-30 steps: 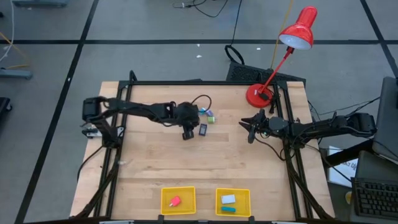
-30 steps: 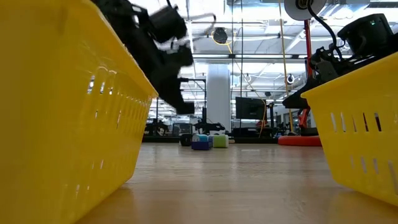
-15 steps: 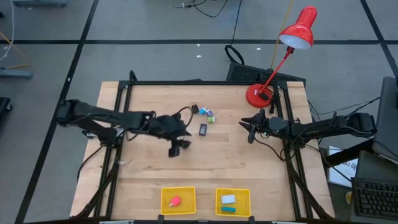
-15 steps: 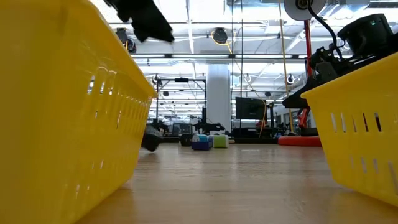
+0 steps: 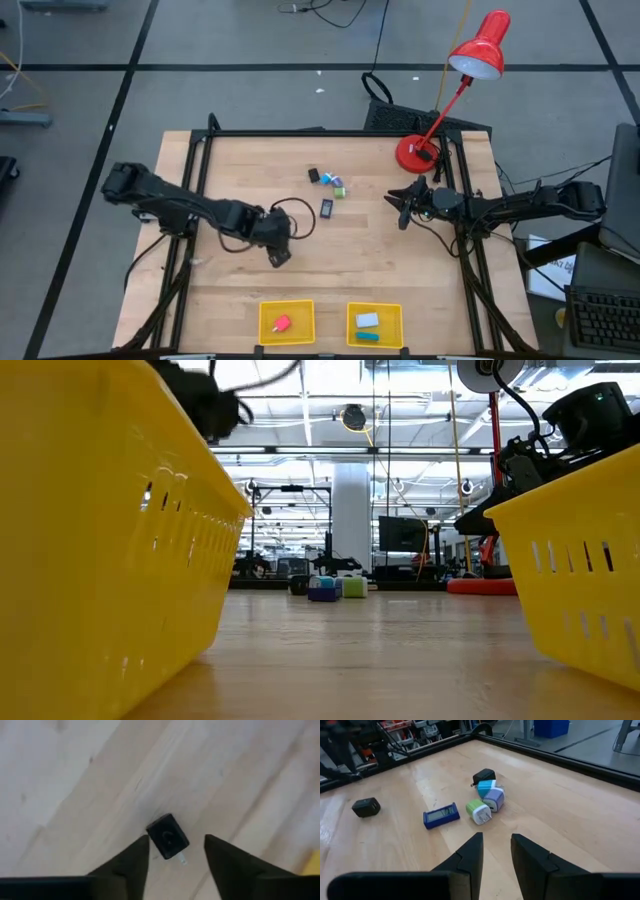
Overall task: Pick & Place Office items
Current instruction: Put the bottom black adapter into the left yellow bin
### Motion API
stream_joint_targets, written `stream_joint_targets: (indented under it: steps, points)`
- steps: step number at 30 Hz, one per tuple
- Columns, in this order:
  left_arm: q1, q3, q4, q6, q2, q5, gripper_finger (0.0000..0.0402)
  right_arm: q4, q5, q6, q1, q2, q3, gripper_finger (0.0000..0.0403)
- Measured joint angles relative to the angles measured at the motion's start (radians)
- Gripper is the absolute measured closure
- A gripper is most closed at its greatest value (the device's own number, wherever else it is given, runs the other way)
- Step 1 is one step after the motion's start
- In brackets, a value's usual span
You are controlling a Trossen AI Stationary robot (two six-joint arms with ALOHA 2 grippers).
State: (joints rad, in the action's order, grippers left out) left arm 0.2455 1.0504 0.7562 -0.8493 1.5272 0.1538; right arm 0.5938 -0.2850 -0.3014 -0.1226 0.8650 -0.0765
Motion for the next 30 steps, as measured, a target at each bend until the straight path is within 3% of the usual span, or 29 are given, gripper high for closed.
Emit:
stream_joint_targets:
  steps: [7,13,21,30]
  points:
    - [-0.008,0.000,-0.020,-0.135,0.127,-0.004,0.0118,0.002,0.000,0.000,0.000,0.000,0.000,0.0314]
    - [-0.025,0.000,-0.017,-0.234,0.214,-0.032,0.0095,0.000,-0.001,0.004,0.000,0.000,0.000,0.0314]
    - [-0.032,0.000,-0.004,-0.303,0.258,-0.080,0.0132,0.001,-0.001,0.006,0.000,0.000,0.000,0.0314]
    - [-0.027,0.000,-0.001,-0.324,0.256,-0.079,0.0215,0.008,-0.001,0.006,0.000,0.000,0.000,0.0314]
